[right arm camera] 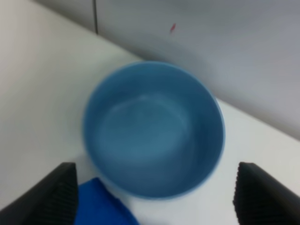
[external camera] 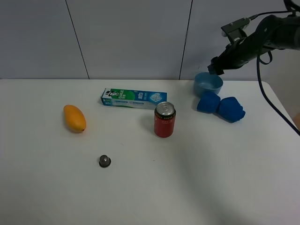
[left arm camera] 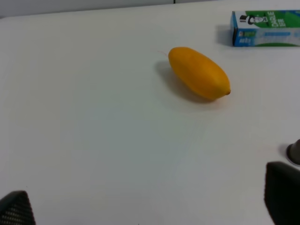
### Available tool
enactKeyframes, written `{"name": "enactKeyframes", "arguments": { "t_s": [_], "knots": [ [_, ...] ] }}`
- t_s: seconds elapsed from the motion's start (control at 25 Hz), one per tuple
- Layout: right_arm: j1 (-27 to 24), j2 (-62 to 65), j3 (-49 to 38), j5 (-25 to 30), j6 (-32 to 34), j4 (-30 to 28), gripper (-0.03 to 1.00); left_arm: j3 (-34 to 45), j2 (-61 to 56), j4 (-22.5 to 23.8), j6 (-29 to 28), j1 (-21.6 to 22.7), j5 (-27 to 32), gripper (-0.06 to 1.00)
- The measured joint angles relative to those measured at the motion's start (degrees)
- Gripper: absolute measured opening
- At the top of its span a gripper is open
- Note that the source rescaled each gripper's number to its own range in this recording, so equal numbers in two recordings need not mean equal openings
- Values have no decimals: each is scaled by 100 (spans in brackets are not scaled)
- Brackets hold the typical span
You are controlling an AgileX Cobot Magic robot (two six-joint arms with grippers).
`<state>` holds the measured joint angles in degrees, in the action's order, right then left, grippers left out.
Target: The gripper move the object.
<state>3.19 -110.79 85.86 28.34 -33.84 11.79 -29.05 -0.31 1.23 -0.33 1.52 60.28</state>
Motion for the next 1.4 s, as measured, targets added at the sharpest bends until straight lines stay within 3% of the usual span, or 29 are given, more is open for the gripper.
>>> {"name": "enactKeyframes", "arguments": {
  "t_s": [0.24, 0.68, 0.88, 1.12, 1.24, 1.4],
  "knots": [
    [0, 1138, 0, 501, 31, 197, 83, 0, 0, 0, 0, 0, 0, 100],
    [0, 3404, 0, 898, 362, 234, 84, 0, 0, 0, 0, 0, 0, 100],
    [0, 4382, -5, 1482, 812, 234, 84, 0, 0, 0, 0, 0, 0, 100],
    [-28, 5425, -28, 2644, 1126, 234, 98, 0, 0, 0, 0, 0, 0, 100],
    [-280, 6010, -390, 3004, 1229, 230, 100, 0, 0, 0, 0, 0, 0, 100],
    [-571, 7125, -1535, 3096, 1236, 121, 100, 0, 0, 0, 0, 0, 0, 100]
  ]
}}
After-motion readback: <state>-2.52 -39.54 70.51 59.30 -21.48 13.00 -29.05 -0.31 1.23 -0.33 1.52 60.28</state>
